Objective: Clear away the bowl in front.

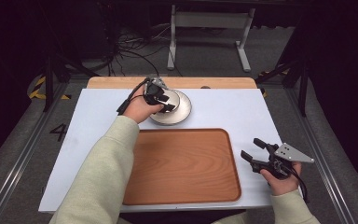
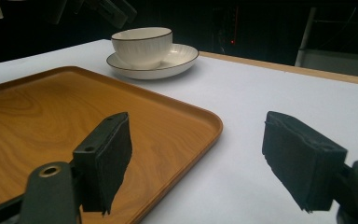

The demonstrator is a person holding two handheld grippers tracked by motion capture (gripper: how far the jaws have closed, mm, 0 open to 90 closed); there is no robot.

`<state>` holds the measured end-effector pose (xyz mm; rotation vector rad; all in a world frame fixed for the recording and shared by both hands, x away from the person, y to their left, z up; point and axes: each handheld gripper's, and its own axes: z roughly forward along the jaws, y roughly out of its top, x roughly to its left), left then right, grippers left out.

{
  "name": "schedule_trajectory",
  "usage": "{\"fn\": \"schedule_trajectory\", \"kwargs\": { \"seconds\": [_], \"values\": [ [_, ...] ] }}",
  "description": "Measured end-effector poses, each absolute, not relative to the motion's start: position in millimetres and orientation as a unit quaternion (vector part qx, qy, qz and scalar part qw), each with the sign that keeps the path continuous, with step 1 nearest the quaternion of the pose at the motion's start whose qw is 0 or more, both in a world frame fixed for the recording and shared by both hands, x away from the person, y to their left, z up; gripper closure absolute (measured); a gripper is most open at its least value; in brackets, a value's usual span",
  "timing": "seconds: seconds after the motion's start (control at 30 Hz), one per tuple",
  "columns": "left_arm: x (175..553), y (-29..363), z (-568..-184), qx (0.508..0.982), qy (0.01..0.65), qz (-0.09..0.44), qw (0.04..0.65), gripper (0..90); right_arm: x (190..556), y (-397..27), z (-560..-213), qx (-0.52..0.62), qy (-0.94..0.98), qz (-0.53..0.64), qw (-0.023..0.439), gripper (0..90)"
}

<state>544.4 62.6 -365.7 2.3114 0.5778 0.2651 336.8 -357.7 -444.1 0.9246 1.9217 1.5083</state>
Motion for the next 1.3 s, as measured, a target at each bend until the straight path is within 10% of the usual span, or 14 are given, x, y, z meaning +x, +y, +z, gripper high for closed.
{"fn": "schedule_trajectory", "kwargs": {
  "seconds": [1.3],
  "values": [
    [556.9,44.9,-400.2,0.926,0.224,0.098,0.286,59.8,322.2,-370.3,-446.1,0.355,0.704,0.554,0.266,25.2]
  ]
}}
